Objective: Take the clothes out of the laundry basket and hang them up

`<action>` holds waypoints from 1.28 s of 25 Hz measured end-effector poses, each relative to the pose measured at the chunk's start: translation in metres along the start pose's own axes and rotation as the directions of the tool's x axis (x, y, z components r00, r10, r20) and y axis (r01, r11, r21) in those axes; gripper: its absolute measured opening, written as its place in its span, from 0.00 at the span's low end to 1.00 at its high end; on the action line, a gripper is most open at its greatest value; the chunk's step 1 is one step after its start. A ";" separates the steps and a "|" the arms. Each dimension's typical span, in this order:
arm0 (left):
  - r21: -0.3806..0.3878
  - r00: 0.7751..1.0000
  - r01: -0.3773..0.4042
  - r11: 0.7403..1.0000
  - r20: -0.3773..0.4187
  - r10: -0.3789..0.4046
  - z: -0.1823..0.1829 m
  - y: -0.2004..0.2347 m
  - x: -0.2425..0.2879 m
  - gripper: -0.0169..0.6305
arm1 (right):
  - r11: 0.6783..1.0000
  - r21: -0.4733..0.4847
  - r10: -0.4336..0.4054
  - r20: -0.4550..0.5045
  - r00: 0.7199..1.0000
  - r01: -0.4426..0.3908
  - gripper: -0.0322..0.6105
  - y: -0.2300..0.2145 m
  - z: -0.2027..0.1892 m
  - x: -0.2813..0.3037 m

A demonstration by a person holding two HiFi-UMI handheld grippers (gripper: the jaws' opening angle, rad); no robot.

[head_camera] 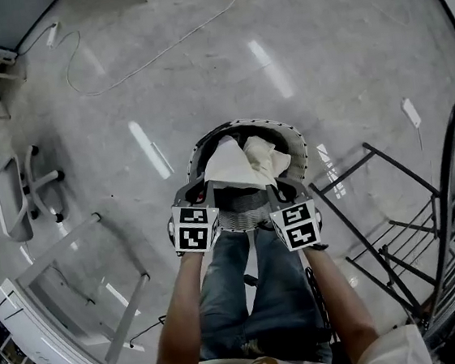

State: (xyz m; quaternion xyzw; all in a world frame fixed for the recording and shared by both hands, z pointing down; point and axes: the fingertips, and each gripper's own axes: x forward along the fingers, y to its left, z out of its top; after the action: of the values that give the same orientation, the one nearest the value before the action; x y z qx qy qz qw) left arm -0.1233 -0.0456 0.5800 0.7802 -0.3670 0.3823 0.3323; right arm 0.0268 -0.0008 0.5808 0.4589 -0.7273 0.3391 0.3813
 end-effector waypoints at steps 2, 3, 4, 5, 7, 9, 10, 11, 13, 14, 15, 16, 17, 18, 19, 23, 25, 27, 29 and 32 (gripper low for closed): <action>0.011 1.000 0.001 1.000 0.011 -0.001 0.009 -0.002 -0.012 0.04 | 1.000 0.005 0.004 0.009 1.000 -0.004 0.12 0.004 0.006 -0.011; 0.018 1.000 0.005 1.000 0.016 -0.005 0.013 -0.004 -0.018 0.04 | 1.000 0.007 0.001 0.014 1.000 -0.001 0.12 0.005 0.008 -0.017; 0.024 1.000 0.009 1.000 0.021 -0.010 0.017 -0.005 -0.023 0.04 | 1.000 0.010 -0.001 0.022 1.000 0.001 0.12 0.006 0.011 -0.023; 0.029 1.000 0.012 1.000 0.028 -0.013 0.020 -0.004 -0.028 0.04 | 1.000 0.012 -0.002 0.032 0.999 0.002 0.12 0.009 0.016 -0.028; 0.034 0.999 0.016 0.999 0.047 -0.017 0.030 -0.002 -0.038 0.04 | 1.000 0.013 -0.001 0.053 0.999 0.001 0.12 0.013 0.025 -0.038; 0.039 0.998 0.020 0.999 0.062 -0.022 0.039 -0.004 -0.051 0.04 | 1.000 0.014 -0.003 0.063 0.998 0.002 0.12 0.018 0.032 -0.051; 0.043 0.997 0.022 0.999 0.069 -0.024 0.043 -0.007 -0.058 0.04 | 1.000 0.016 -0.005 0.068 0.998 0.004 0.12 0.020 0.034 -0.059; 0.049 0.997 0.023 0.999 0.076 -0.027 0.048 -0.010 -0.065 0.04 | 1.000 0.019 -0.008 0.074 0.997 0.006 0.12 0.021 0.037 -0.067; 0.062 0.995 0.025 0.998 0.092 -0.030 0.059 -0.014 -0.078 0.04 | 1.000 0.022 -0.012 0.101 0.995 0.009 0.12 0.023 0.044 -0.081; 0.069 0.994 0.024 0.997 0.102 -0.031 0.065 -0.015 -0.085 0.04 | 1.000 0.020 -0.011 0.122 0.992 0.008 0.12 0.025 0.050 -0.088; 0.074 0.993 0.023 0.997 0.111 -0.031 0.071 -0.016 -0.091 0.04 | 1.000 0.016 -0.010 0.144 0.990 0.008 0.12 0.025 0.056 -0.094; 0.079 0.992 0.022 0.997 0.119 -0.032 0.076 -0.016 -0.097 0.04 | 1.000 0.015 -0.013 0.163 0.987 0.011 0.12 0.026 0.061 -0.101; 0.085 0.991 0.024 0.996 0.126 -0.034 0.080 -0.018 -0.102 0.04 | 1.000 0.018 -0.020 0.176 0.984 0.017 0.12 0.025 0.065 -0.107; 0.092 0.991 0.027 0.995 0.131 -0.039 0.085 -0.020 -0.106 0.04 | 0.999 0.025 -0.029 0.183 0.983 0.025 0.12 0.025 0.069 -0.113; 0.100 0.990 0.030 0.995 0.136 -0.043 0.090 -0.023 -0.109 0.04 | 0.999 0.032 -0.037 0.186 0.982 0.032 0.12 0.024 0.072 -0.120; 0.144 0.985 0.043 0.989 0.157 -0.066 0.111 -0.036 -0.121 0.04 | 0.997 0.052 -0.073 0.212 0.975 0.063 0.12 0.017 0.077 -0.139; 0.179 0.983 0.052 0.982 0.163 -0.082 0.120 -0.043 -0.128 0.04 | 0.994 0.073 -0.094 0.224 0.970 0.080 0.12 0.013 0.081 -0.153; 0.208 0.981 0.062 0.976 0.169 -0.098 0.127 -0.052 -0.134 0.04 | 0.991 0.103 -0.113 0.243 0.963 0.090 0.12 0.009 0.084 -0.165; 0.231 0.977 0.068 0.970 0.179 -0.111 0.136 -0.060 -0.139 0.04 | 0.987 0.126 -0.132 0.260 0.957 0.102 0.12 0.005 0.086 -0.176; 0.259 0.971 0.081 0.962 0.198 -0.135 0.148 -0.071 -0.147 0.04 | 0.981 0.152 -0.162 0.284 0.945 0.123 0.12 0.001 0.089 -0.193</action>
State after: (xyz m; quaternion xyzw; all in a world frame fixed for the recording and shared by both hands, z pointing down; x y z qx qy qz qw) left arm -0.0766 -0.0807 0.3673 0.8712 -0.3063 0.3205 0.2107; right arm 0.0601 0.0034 0.3712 0.5799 -0.7169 0.2858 0.2609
